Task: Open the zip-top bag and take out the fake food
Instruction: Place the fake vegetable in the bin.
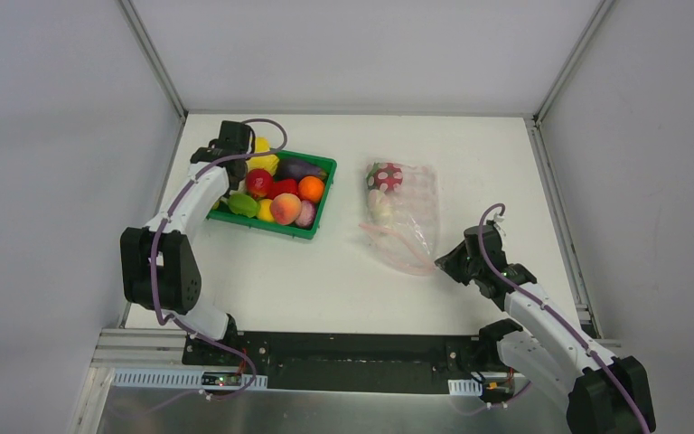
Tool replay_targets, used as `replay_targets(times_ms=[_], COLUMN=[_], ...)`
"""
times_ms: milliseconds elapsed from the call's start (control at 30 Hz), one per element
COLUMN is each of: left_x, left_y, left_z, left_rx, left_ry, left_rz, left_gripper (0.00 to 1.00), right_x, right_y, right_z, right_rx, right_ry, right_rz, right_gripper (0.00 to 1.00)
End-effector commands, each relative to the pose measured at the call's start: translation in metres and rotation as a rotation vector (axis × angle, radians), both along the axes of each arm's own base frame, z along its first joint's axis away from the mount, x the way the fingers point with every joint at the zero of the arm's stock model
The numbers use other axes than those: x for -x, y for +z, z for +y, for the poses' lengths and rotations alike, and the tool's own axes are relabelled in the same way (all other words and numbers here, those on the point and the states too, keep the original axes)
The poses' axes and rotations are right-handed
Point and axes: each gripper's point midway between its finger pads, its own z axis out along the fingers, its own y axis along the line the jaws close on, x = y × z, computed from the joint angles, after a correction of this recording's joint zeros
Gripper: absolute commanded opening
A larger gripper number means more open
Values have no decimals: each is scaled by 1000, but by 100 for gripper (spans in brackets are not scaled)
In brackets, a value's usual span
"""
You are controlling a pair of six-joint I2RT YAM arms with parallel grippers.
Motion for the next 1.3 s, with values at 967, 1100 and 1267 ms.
replay_targets(times_ms=[967,1100,1267], left_x=[15,14,15], left_y=[8,20,29], left_z=[-19,-20,-26], left_rx=[113,140,193], left_ry=[265,263,252], left_rz=[-13,-65,-98], left_gripper=[37,52,62], right_x=[-5,-5,-7], right_y=[8,7,9], right_z=[3,3,3], right_rx=[-32,-33,-29], right_ry=[-13,-10,-8], right_rz=[-39,-37,-42], right_gripper=[0,0,0])
